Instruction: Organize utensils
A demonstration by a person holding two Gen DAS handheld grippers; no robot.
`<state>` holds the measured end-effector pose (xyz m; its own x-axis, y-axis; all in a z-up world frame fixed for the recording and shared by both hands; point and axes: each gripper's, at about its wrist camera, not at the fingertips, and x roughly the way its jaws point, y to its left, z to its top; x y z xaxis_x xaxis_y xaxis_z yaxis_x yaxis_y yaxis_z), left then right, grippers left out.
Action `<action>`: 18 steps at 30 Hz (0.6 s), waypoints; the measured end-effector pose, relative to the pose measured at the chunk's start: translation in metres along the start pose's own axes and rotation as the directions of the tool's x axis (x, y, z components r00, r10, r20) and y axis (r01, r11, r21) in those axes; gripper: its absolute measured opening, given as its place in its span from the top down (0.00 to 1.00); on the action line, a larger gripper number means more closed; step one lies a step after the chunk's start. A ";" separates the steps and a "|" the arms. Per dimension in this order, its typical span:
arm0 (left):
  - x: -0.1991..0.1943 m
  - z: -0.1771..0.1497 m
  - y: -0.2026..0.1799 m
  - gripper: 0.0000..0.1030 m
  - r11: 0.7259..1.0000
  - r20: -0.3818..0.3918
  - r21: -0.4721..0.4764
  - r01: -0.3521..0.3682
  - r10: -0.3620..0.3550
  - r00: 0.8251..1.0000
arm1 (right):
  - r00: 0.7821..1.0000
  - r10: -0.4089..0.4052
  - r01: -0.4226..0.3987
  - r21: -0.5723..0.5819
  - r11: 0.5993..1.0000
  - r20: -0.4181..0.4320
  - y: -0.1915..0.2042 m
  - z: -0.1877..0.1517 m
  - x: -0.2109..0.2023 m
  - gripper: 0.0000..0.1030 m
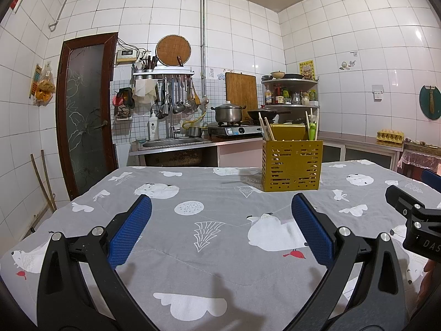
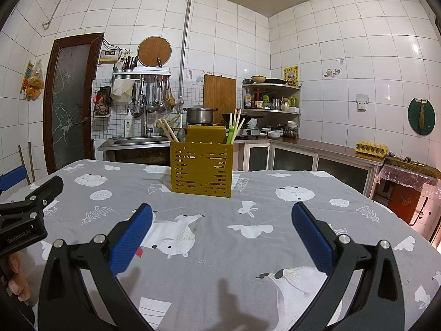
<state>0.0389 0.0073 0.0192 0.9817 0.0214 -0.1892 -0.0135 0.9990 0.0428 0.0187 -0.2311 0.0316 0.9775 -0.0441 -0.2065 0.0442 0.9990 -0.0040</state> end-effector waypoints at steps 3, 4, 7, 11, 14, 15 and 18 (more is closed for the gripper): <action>0.000 0.000 0.000 0.05 1.000 0.002 0.000 0.000 0.000 1.000 | 1.000 0.000 0.000 0.000 1.000 0.000 0.000 0.000 0.000 0.04; -0.001 0.000 0.000 0.05 1.000 0.003 0.000 0.000 0.000 1.000 | 1.000 0.000 0.000 0.000 1.000 0.000 0.000 0.000 0.000 0.04; -0.002 0.001 0.000 0.05 1.000 0.006 0.003 -0.001 0.001 1.000 | 1.000 0.000 0.000 0.000 1.000 -0.001 0.000 0.000 0.000 0.04; -0.002 0.001 0.000 0.05 1.000 0.006 0.003 0.000 0.000 1.000 | 1.000 0.000 0.000 0.000 1.000 -0.002 0.000 0.000 0.000 0.04; -0.002 0.001 -0.001 0.05 1.000 0.006 0.003 0.000 0.000 1.000 | 1.000 -0.001 0.001 0.000 1.000 -0.002 0.000 0.000 0.000 0.04; -0.002 0.001 -0.001 0.05 1.000 0.006 0.003 0.000 0.000 1.000 | 1.000 -0.001 0.001 -0.001 1.000 -0.002 0.000 0.000 0.000 0.04; -0.002 0.001 -0.001 0.05 1.000 0.006 0.002 0.000 0.000 1.000 | 1.000 0.000 0.000 0.000 1.000 -0.002 0.000 0.000 0.000 0.04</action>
<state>0.0368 0.0067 0.0206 0.9828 0.0215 -0.1836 -0.0134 0.9989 0.0451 0.0188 -0.2315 0.0314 0.9770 -0.0445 -0.2087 0.0446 0.9990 -0.0044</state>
